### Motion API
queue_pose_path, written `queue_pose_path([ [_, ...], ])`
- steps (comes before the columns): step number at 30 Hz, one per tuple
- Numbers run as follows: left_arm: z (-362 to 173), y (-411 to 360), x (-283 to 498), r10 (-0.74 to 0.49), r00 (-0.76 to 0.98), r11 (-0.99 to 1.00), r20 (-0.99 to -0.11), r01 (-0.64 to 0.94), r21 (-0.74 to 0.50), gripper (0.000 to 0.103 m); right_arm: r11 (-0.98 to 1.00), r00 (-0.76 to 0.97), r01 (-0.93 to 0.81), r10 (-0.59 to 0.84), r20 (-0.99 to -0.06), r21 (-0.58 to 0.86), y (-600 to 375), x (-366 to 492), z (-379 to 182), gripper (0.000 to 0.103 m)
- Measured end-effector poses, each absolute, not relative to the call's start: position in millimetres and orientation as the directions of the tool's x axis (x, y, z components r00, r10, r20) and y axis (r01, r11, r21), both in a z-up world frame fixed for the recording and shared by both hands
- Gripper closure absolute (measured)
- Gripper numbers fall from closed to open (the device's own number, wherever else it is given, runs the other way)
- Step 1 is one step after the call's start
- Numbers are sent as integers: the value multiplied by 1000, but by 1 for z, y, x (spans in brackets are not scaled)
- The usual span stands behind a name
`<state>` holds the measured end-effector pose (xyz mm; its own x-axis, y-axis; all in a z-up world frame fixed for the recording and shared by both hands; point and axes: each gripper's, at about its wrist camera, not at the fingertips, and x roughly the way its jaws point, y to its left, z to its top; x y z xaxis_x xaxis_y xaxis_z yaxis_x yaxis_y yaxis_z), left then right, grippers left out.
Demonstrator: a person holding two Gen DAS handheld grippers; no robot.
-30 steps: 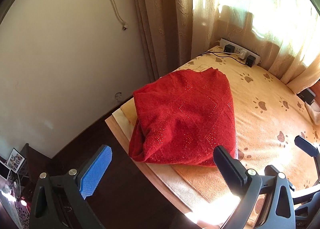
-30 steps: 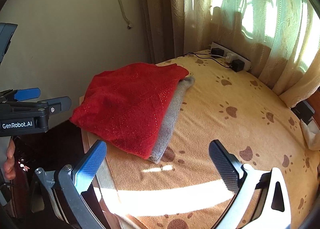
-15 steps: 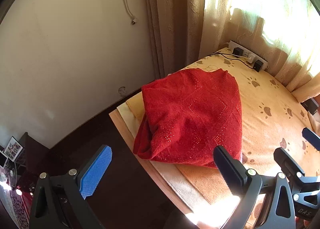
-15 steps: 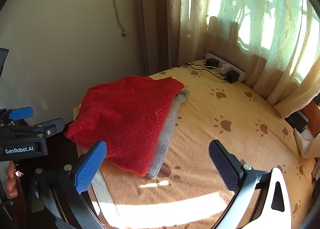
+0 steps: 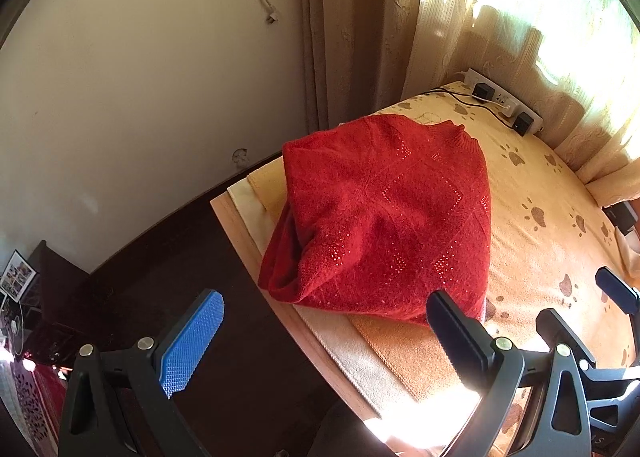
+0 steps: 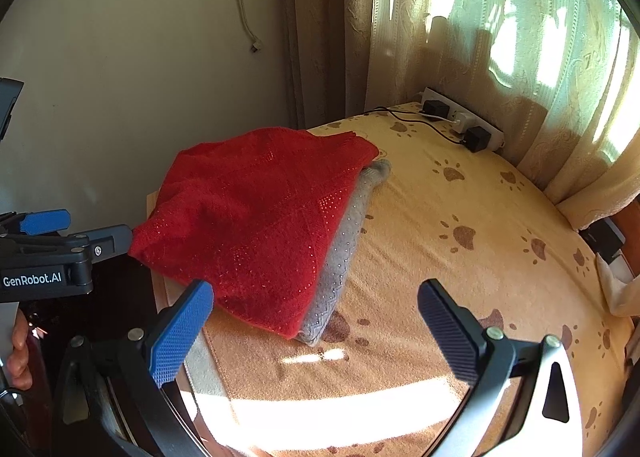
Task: Fold clothes
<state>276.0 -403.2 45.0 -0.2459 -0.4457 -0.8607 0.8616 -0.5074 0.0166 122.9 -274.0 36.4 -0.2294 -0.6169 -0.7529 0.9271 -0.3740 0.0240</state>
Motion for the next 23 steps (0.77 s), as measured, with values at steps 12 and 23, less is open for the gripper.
queue_pose_path([
  [12,47,-398,263,-475,-239,-538,-847,840,65,0,-376,-225,926,-615,-756,30,-275,115,34,0],
  [23,52,-389,251,-521,-249,-576,-816,808,122,0,-365,-214,930,-611,-762,31,-276,113,29,0],
])
